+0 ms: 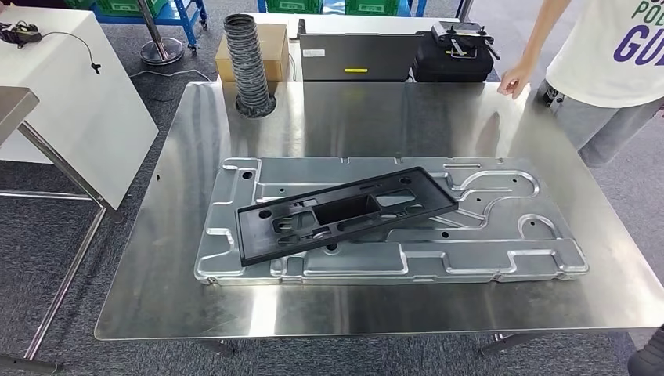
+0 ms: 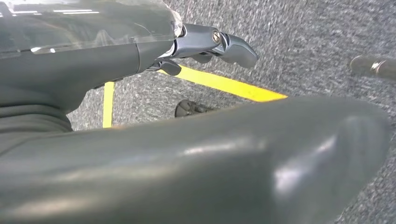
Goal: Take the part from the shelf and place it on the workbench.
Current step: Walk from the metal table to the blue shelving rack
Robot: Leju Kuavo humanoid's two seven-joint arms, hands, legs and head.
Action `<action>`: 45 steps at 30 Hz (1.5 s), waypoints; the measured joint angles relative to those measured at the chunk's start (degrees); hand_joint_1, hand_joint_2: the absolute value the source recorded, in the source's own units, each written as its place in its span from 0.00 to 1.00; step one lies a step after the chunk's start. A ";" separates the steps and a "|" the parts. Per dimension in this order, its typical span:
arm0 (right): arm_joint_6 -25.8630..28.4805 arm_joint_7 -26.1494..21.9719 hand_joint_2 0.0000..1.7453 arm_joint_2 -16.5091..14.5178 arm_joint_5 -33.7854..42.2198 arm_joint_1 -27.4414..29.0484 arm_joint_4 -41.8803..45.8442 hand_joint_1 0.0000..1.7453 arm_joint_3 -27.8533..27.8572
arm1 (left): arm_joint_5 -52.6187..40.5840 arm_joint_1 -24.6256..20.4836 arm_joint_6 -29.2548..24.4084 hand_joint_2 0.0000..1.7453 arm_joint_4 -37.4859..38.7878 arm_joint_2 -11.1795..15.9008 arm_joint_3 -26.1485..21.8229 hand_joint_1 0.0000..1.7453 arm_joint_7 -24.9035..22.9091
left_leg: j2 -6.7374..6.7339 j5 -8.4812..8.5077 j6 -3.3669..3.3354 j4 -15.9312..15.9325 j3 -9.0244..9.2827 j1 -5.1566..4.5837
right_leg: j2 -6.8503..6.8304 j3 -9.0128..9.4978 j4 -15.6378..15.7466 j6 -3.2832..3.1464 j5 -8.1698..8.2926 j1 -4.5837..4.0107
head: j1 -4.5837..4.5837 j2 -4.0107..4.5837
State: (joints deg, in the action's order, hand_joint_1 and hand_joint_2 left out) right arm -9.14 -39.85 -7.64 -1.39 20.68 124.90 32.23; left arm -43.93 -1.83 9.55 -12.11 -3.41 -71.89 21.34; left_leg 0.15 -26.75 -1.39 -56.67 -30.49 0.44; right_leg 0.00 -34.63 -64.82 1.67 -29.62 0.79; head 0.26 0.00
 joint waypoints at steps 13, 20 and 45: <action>-19.54 -0.02 0.00 -10.13 -5.56 -10.60 -10.07 0.00 34.28 | -0.68 0.34 0.62 0.00 0.00 -0.48 -1.35 0.00 1.34 | 0.05 -8.87 2.79 -15.10 -4.96 0.03 | -0.31 3.06 8.04 -2.68 3.40 -0.22 | -0.44 0.00; -20.66 -0.01 0.00 -10.98 -11.82 -13.98 -15.34 0.00 41.29 | -0.66 0.18 0.56 0.00 0.00 -0.51 -1.67 0.00 1.44 | 0.08 -1.87 1.20 -0.21 2.15 -0.26 | -0.11 2.01 7.13 -1.02 4.26 -0.50 | -0.38 0.00; 4.65 0.01 0.00 -4.41 -35.41 -17.94 -57.83 0.00 43.68 | -2.34 -0.58 0.50 0.00 0.00 -1.60 -3.80 0.00 -0.19 | -0.24 -4.10 2.33 -14.83 -4.62 -0.12 | -0.52 1.69 8.74 -2.86 4.89 -0.62 | -0.02 0.00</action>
State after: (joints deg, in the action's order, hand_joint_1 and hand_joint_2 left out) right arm -4.48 -39.83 -12.05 -36.80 2.74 67.07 75.91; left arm -46.27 -2.42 10.05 -12.11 -5.01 -75.69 21.16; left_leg -0.09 -30.85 0.95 -71.51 -35.11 0.32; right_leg -0.52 -32.95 -56.08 -1.19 -24.73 0.17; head 0.25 0.00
